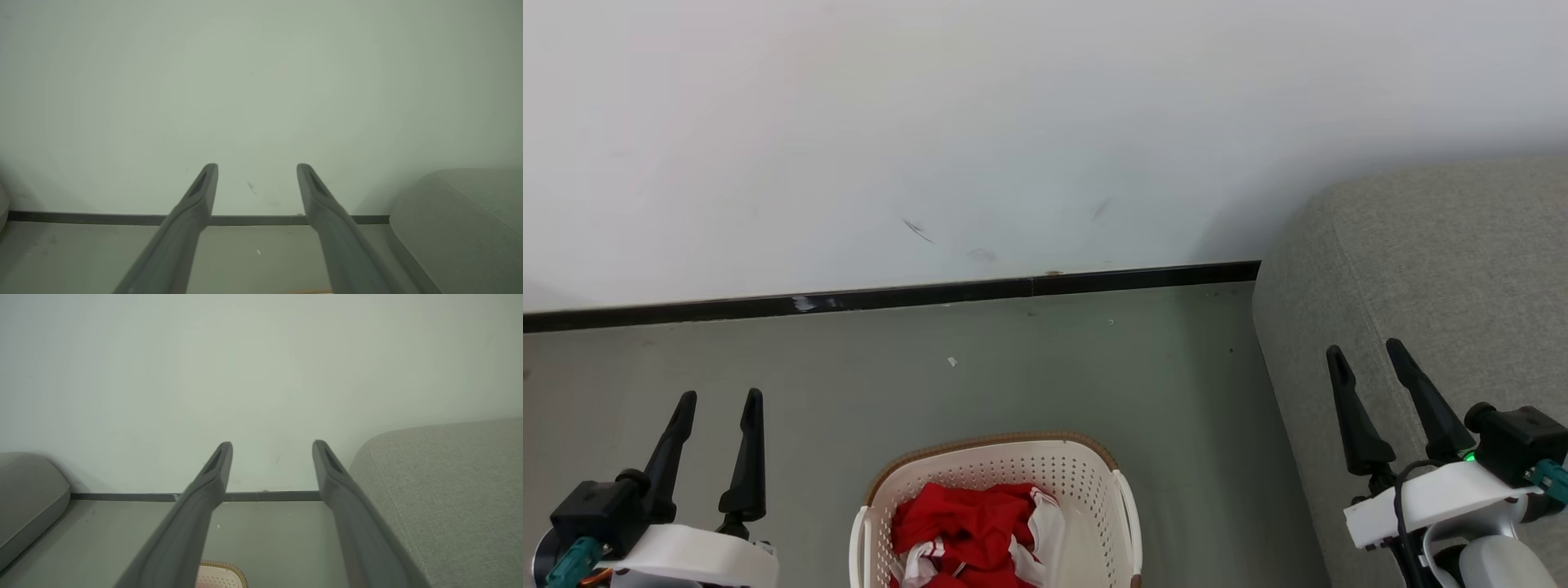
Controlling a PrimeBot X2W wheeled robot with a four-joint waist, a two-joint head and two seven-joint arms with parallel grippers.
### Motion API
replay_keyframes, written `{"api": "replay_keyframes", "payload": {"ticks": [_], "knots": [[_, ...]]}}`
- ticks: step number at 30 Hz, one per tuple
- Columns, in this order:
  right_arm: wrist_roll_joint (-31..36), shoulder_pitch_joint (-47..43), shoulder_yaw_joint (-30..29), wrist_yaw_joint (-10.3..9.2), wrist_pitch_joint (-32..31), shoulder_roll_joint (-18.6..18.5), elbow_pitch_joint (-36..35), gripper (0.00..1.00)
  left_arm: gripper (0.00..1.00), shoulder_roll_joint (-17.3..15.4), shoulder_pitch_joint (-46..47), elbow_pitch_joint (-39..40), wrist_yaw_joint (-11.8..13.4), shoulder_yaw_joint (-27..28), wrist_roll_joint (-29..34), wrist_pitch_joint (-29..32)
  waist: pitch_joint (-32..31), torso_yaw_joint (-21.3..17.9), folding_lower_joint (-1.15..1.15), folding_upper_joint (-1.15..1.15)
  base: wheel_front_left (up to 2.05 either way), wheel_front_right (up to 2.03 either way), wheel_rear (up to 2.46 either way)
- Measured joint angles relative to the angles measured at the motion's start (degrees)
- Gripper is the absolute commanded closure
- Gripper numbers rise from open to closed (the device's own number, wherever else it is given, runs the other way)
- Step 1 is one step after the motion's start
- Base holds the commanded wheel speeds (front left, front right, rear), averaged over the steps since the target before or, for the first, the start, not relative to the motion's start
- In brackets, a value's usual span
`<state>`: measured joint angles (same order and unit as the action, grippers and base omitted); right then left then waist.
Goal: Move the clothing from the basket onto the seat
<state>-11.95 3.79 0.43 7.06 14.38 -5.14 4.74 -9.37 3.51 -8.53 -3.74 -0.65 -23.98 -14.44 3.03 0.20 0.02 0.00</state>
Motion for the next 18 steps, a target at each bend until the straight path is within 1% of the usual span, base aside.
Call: {"api": "replay_keyframes", "payload": {"ticks": [10, 18], "knots": [[0.2, 0.0, 0.2, 0.0, 0.0, 0.9, 0.0, 0.0, 0.0, 0.5, 1.0, -1.1, -0.7, 0.0, 0.0, 0.0, 2.5, -0.4, 0.0, 0.0, 0.0, 0.0, 0.0], [0.2, 0.1, 0.4, 0.01, 0.0, 1.2, 0.0, 0.0, 0.0, 0.8, 2.7, -2.7, -1.5, -1.1, -0.1, 0.0, 4.9, -0.8, 0.0, 0.0, 0.0, 0.0, 0.0]]}}
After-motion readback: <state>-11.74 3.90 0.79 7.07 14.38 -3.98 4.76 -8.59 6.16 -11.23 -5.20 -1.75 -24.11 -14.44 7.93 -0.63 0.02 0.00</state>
